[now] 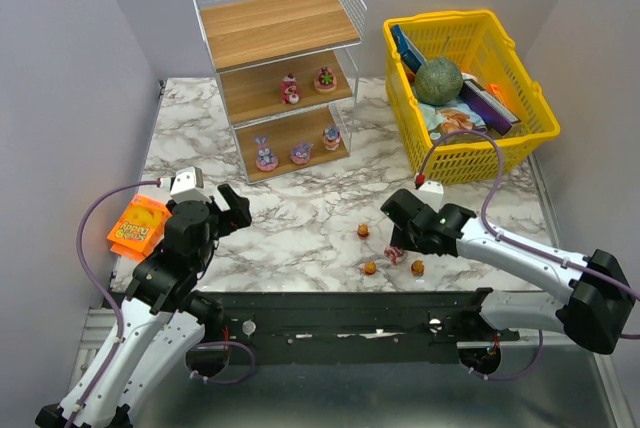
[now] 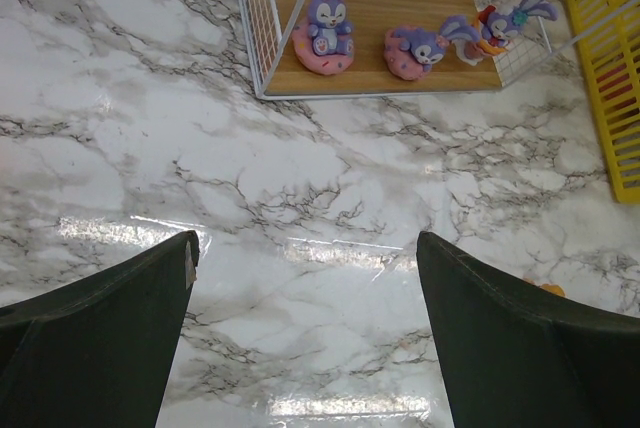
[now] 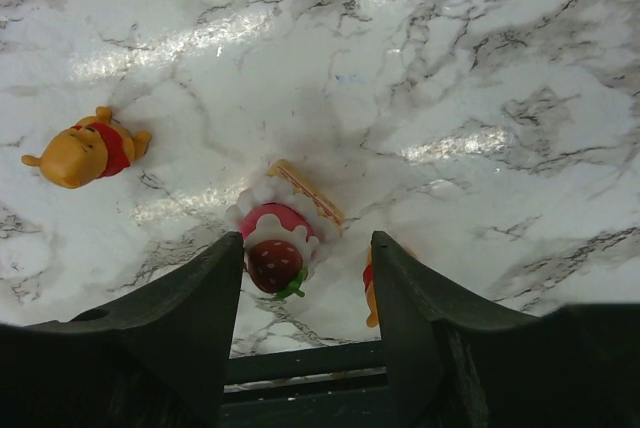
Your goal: Place and organize the plastic toys onto the shelf
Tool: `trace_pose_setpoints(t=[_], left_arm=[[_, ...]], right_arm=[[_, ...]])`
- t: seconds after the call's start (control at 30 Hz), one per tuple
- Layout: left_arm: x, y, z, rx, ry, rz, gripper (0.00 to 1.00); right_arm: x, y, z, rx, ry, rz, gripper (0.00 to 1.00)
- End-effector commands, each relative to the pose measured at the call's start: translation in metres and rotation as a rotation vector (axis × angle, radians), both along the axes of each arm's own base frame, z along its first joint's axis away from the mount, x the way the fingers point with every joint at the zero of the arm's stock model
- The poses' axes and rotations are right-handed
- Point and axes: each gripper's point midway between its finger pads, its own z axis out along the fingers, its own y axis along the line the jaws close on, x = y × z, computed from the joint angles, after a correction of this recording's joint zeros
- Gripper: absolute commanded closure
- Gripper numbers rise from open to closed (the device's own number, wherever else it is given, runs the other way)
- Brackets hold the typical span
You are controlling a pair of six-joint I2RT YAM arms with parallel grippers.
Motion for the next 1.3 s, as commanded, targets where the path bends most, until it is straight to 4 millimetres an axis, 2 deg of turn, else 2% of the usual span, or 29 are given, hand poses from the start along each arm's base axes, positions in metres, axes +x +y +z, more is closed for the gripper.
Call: trace_pose_setpoints(t=[0.0,0.3,0.4,0.43,0.5,0.53,0.6,0.67,0.77,0.87,0.9,0.93,1.0,1.03,1.07,1.1,1.17,1.2,1.27], left_arm=[[0.0,-0.003,0.002,-0.004,-0.014,-0.019,0.01],[0.001,-0.003,0.0,0.0,-0.01,-0.018,0.01],[0.001,-0.003,0.0,0.001,-0.009,-0.018,0.01],[0.001,-0.003,0.0,0.001,-0.009,-0.018,0.01],[0.001,-0.003,0.001,0.0,-0.01,-0.018,0.01],[0.001,-0.003,0.001,-0.001,-0.012,-0.018,0.01],[0.001,-0.003,0.001,-0.001,-0.012,-0.018,0.01],[0.001,-0.003,0.002,-0.001,-0.015,-0.017,0.01],[0.0,-0.003,0.002,-0.002,-0.016,-0.016,0.01],[0.0,-0.002,0.001,0.0,-0.015,-0.014,0.01],[0.0,-0.002,0.002,-0.001,-0.017,-0.013,0.01],[0.0,-0.002,0.002,-0.001,-0.018,-0.011,0.01],[0.0,0.0,0.002,0.002,-0.018,-0.007,0.01],[0.0,0.0,0.003,0.001,-0.021,-0.004,0.01],[-0.001,0.001,0.004,0.002,-0.023,0.0,0.01],[-0.001,0.003,0.004,0.001,-0.021,0.009,0.01],[-0.002,0.004,0.008,-0.005,-0.029,0.017,0.01],[-0.003,0.005,0.008,-0.003,-0.03,0.019,0.01],[-0.005,0.006,0.013,-0.01,-0.04,0.02,0.01]], right_arm=[[-0.004,0.008,-0.013,0.037,0.025,0.0,0.43],[-0.005,0.017,-0.02,0.06,0.046,0.018,0.53],[-0.006,0.019,-0.023,0.064,0.06,0.02,0.6],[-0.006,0.019,-0.023,0.063,0.06,0.021,0.7],[-0.005,0.018,-0.022,0.058,0.056,0.023,0.81],[-0.006,0.017,-0.022,0.052,0.055,0.023,0.89],[-0.001,0.014,-0.017,0.036,0.031,0.02,0.97],[0.003,0.012,-0.009,0.018,0.005,0.034,0.99],[0.015,0.016,0.016,0.011,-0.06,0.077,0.99],[0.029,0.026,0.049,0.032,-0.137,0.137,0.99],[0.032,0.032,0.058,0.047,-0.16,0.167,0.99],[0.04,0.045,0.077,0.096,-0.213,0.198,0.99],[0.04,0.068,0.093,0.139,-0.241,0.343,0.99],[0.045,0.086,0.109,0.189,-0.287,0.397,0.99],[0.038,0.105,0.114,0.24,-0.272,0.496,0.99],[0.036,0.119,0.108,0.212,-0.258,0.596,0.99],[0.027,0.15,0.111,0.238,-0.24,0.749,0.99],[0.02,0.164,0.093,0.182,-0.198,0.849,0.99],[0.013,0.188,0.09,0.154,-0.181,1.003,0.99]])
